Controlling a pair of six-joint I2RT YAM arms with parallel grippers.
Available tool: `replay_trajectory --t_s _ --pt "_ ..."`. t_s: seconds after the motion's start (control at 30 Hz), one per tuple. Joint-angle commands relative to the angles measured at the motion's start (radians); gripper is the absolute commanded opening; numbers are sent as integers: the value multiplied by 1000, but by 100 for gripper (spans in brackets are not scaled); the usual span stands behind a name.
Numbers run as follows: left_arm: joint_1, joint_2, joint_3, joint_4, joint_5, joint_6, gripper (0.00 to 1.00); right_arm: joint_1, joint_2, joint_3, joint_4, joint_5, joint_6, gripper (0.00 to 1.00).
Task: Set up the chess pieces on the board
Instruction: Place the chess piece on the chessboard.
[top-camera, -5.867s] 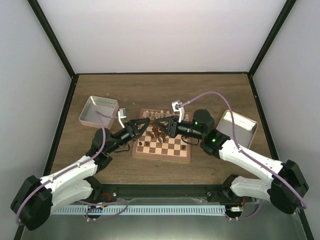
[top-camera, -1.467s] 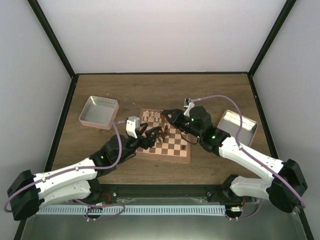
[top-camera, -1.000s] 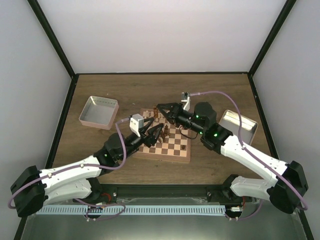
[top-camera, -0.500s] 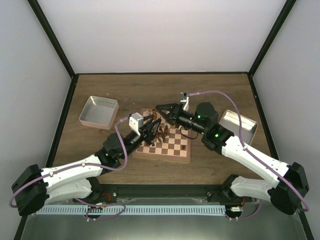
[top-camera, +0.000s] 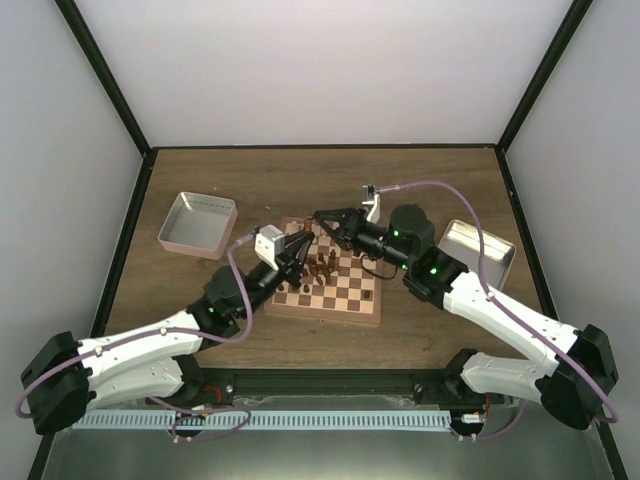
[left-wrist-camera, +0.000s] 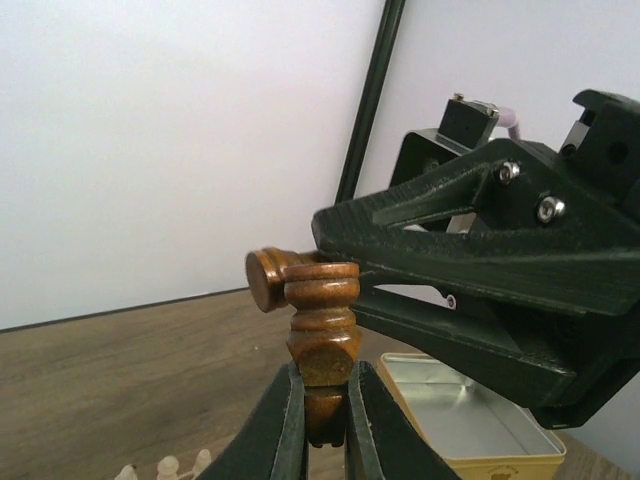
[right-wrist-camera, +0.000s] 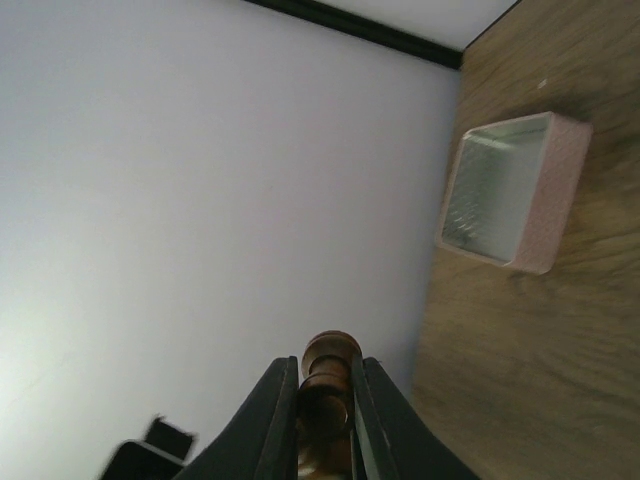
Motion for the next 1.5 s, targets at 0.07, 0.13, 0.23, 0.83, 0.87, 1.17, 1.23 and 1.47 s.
replay_trajectory --t_s 0.07,0.13,0.23,0.83,0.87,1.17,1.23,1.47 --pt "2 -101 -17 -194 -100 -53 4 -4 12 107 -206 167 -313 7" --pt "2 -144 -13 -313 -161 -79 4 -4 43 155 -307 205 -444 7" --pt "3 -192 7 -495 -258 -108 4 -4 85 199 -461 278 -607 7" --pt "79 -100 68 -635 -195 -200 4 225 156 106 -1042 528 -623 6" --pt "84 -98 68 -638 -188 -202 4 238 161 94 -1048 548 -594 6" --pt "123 -106 51 -635 -142 -222 4 250 143 -63 -941 618 -445 6" --pt "126 -107 53 -637 -136 -221 4 250 147 -75 -915 624 -425 6" --pt "128 -116 50 -639 -131 -219 4 249 163 -100 -856 617 -397 6"
